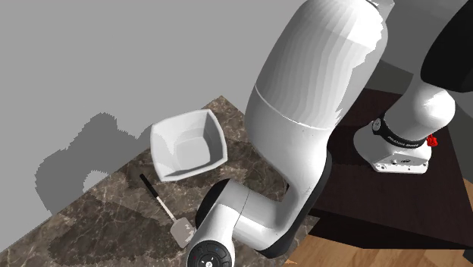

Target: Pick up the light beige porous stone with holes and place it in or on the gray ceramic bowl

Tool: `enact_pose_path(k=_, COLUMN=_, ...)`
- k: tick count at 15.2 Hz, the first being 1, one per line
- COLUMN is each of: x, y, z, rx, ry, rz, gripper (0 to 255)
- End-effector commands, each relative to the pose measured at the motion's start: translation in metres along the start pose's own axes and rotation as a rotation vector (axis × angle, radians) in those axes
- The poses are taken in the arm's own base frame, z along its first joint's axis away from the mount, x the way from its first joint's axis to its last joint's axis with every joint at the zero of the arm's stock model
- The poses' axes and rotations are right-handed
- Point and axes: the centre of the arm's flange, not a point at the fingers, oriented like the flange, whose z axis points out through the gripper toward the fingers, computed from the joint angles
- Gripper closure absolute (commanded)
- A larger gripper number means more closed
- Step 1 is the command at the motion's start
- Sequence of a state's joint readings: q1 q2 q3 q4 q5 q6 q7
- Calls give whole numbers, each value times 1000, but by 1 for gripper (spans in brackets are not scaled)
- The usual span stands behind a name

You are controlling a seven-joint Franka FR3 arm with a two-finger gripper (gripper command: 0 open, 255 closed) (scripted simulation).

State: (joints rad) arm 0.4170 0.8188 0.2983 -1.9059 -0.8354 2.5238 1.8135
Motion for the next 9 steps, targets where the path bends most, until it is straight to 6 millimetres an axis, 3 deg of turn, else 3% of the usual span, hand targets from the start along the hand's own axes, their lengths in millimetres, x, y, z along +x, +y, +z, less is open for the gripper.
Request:
enact_pose_path(k=1, x=0, y=0, z=0, rx=0, ry=0, rz=0, gripper=0)
enact_pose_path(k=2, x=0, y=0, z=0, rx=0, ry=0, rz=0, gripper=0)
enact_pose_path(k=3, x=0, y=0, z=0, rx=0, ry=0, rz=0, gripper=255)
enact_pose_path(k=9, x=0, y=0, z=0, rx=0, ry=0, rz=0, gripper=255)
